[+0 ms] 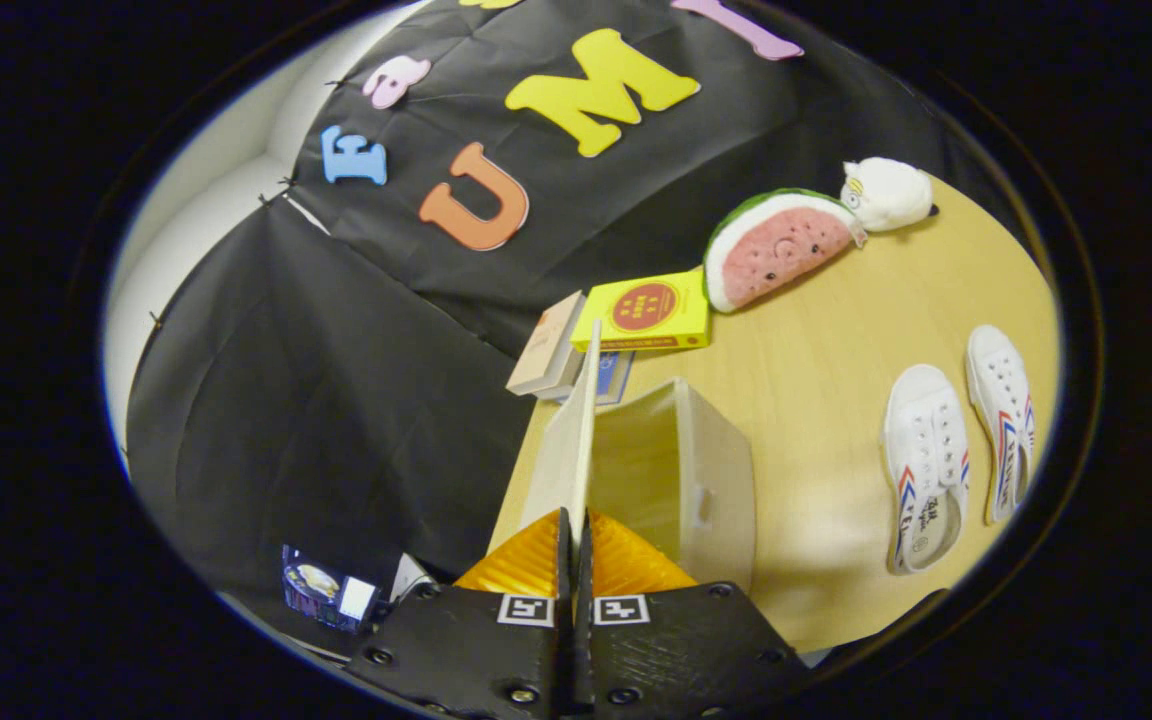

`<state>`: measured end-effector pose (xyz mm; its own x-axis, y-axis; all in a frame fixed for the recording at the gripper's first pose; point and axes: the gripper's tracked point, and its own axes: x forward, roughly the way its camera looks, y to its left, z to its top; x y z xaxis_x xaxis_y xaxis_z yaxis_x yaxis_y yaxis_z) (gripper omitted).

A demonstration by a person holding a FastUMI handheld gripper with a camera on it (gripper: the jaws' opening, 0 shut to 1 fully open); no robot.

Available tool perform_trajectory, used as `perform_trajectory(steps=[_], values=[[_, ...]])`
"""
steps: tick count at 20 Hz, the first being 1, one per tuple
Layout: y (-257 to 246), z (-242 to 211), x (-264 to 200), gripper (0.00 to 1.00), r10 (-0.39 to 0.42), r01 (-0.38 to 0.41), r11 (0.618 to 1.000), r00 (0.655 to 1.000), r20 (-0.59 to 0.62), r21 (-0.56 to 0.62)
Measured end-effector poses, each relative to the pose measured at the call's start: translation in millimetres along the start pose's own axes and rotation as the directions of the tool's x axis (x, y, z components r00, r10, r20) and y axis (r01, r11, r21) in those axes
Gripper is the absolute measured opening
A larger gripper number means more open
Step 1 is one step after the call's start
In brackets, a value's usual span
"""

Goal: Open the storage box then place both shoes into the box .Put the left shoe in first, then the right shoe, with the right side of both shoes facing outward in a uniform manner.

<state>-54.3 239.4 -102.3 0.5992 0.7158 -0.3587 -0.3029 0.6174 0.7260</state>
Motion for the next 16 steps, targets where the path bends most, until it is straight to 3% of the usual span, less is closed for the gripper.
perform_trajectory(steps=[6, 13, 16], values=[[91, 1, 13, 0.00, 0.038, -0.036, 0.990, 0.999, 0.010, -0.139], [177, -22, 71, 0.01, 0.044, -0.050, 0.970, 0.999, -0.032, -0.240], [201, -35, 98, 0.14, 0.017, -0.035, 0.935, 0.998, -0.055, -0.353]])
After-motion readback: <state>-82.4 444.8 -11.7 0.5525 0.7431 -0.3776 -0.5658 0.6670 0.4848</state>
